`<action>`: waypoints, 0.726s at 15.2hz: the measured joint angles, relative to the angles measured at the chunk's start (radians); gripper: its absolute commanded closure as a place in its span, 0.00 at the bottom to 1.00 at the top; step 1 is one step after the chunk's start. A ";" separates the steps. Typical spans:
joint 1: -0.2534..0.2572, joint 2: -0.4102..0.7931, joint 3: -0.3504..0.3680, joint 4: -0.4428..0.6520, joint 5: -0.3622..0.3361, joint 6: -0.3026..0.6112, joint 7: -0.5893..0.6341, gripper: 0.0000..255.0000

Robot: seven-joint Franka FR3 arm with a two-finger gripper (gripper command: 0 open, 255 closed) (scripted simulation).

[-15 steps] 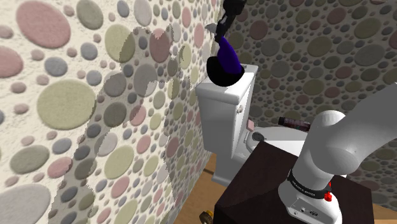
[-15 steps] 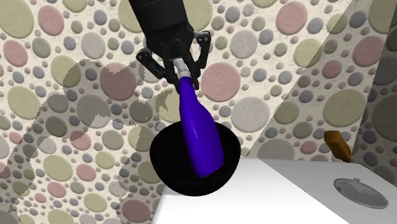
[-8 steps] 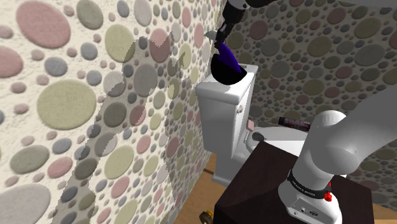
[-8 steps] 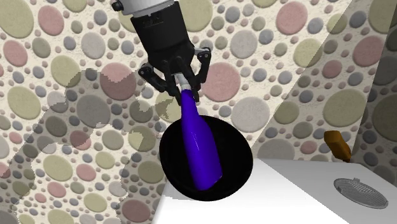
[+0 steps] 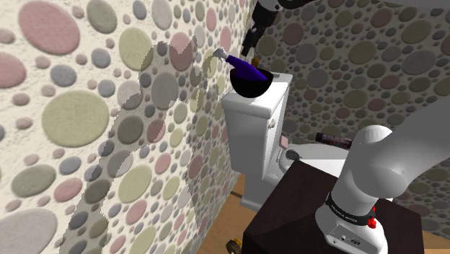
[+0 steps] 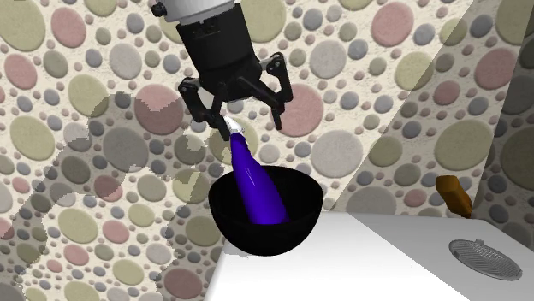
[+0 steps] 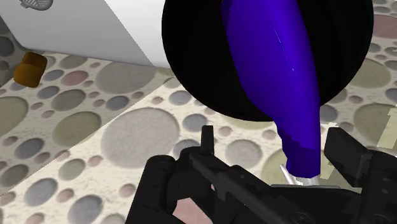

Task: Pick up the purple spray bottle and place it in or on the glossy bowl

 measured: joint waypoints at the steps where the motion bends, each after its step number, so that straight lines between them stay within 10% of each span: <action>1: 0.000 0.000 0.000 0.000 0.000 0.000 0.000 0.00; 11: 0.002 -0.032 0.022 0.089 0.006 -0.122 -0.002 0.00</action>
